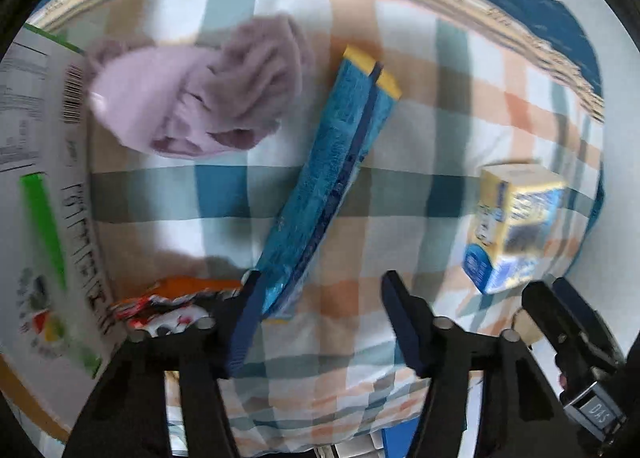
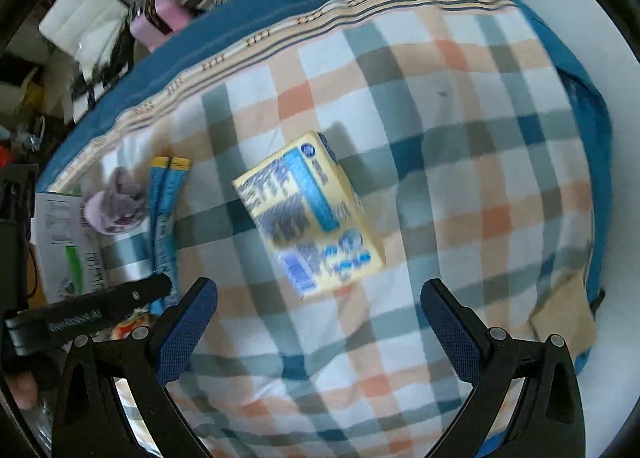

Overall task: Organize soft objects
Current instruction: 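Grasp the blue stick pack with left tool while right tool grasps yellow carton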

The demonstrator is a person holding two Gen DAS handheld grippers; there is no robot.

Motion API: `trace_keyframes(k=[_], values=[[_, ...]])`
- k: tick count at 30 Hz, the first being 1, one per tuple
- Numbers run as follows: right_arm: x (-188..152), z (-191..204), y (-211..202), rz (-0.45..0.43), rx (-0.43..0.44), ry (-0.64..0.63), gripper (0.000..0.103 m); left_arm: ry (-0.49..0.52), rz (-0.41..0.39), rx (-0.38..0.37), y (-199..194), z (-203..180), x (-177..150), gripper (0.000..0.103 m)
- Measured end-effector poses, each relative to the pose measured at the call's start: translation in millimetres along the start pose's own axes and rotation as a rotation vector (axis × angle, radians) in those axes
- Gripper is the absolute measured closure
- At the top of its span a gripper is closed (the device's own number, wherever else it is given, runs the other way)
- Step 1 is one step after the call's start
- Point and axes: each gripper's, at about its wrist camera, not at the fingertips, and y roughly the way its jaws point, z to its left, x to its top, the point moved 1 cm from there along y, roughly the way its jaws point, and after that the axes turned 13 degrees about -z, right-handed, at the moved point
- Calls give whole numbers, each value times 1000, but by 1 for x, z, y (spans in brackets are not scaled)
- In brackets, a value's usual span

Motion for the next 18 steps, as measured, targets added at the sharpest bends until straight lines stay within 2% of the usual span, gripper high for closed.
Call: trace_keyframes(k=[4, 8, 10, 12, 14, 18], values=[[10, 4, 29, 50, -16, -37, 0, 21, -12, 52, 14, -3, 0, 57], [13, 6, 49, 88, -18, -38, 1, 31, -39, 82, 15, -1, 0, 75], [14, 6, 57, 100, -24, -40, 6, 29, -53, 81, 13, 2, -1, 80], [14, 6, 62, 108, -32, -39, 16, 24, -68, 70, 10, 4, -3, 84], [15, 4, 65, 109, -54, -39, 23, 16, -91, 57, 5, 6, -5, 87], [14, 1, 65, 105, -54, -33, 26, 11, -117, 32, -6, 14, -12, 89]])
